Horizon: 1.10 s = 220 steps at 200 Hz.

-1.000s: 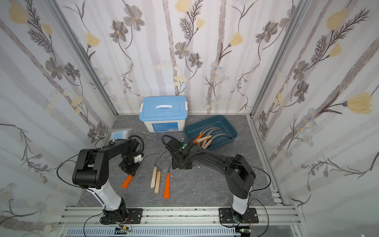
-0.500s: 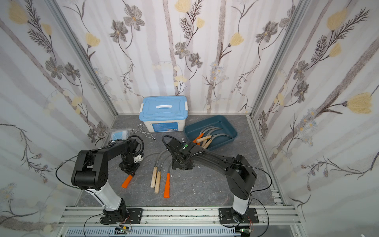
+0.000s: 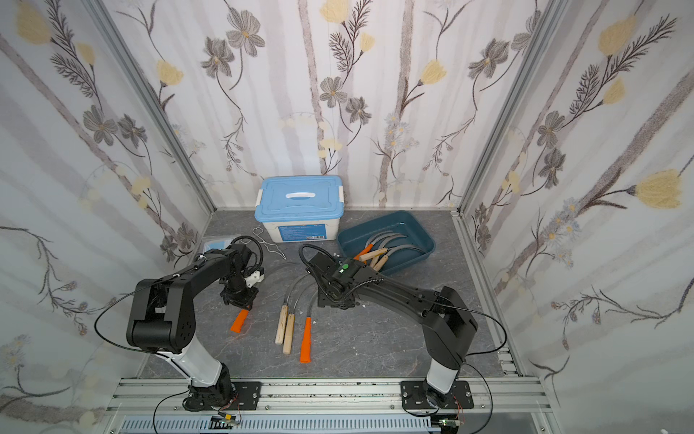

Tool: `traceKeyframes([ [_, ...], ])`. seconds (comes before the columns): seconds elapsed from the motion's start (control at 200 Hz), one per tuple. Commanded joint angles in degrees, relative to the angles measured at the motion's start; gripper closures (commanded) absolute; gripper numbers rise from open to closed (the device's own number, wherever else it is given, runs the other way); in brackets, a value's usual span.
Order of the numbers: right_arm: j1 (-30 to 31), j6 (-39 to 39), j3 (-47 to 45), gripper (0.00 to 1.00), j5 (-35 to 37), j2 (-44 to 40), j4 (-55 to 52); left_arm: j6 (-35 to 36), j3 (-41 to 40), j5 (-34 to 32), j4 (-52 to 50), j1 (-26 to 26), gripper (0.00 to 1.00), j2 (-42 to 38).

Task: Put small sickles into storage boxes
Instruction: Pick up the sickle at the center of the board, then place the sickle in the storage box.

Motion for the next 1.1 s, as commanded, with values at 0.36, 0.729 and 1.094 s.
traceKeyframes([
  [0.36, -6.01, 2.58, -5.81, 0.33, 5.41, -8.36, 2.22, 1.12, 7.47, 2.18, -8.33, -0.1, 0.92, -6.55],
  [0.729, -13.51, 7.02, -20.27, 0.33, 2.85, -20.12, 7.4, 0.14, 23.26, 3.4, -15.5, -7.06, 0.92, -7.66],
  [1.094, -16.18, 13.95, -33.9, 0.34, 1.7, -32.0, 10.49, 0.15, 49.91, 6.33, -23.64, -16.14, 0.92, 6.28],
])
